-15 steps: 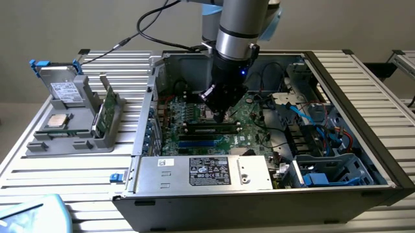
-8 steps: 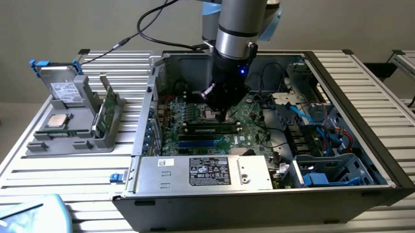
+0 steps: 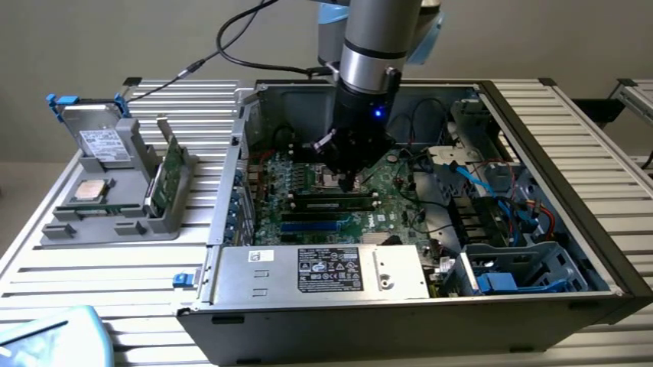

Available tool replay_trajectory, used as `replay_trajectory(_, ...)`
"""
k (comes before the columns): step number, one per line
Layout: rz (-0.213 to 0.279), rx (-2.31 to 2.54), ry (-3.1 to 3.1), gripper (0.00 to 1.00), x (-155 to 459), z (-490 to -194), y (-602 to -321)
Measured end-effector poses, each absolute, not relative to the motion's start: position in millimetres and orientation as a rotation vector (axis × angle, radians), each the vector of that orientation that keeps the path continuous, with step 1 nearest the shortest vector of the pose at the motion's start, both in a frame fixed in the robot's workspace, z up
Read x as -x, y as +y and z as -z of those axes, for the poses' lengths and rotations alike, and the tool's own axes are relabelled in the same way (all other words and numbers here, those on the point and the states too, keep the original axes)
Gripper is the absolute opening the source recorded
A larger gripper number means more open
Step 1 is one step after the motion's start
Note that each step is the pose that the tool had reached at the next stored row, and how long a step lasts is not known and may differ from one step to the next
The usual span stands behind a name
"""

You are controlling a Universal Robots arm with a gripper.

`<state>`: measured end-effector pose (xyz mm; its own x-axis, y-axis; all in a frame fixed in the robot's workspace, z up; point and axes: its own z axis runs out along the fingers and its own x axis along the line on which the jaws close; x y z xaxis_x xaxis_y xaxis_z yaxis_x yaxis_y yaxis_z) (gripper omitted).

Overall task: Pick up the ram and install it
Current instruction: 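Press down the ram until it locks into place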

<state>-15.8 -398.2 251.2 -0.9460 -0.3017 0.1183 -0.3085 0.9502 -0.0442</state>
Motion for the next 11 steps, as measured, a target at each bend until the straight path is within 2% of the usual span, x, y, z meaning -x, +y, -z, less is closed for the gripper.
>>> replay_trajectory(11,-0.08,-0.227,-3.017,0.11,15.9,-251.2,-398.1)
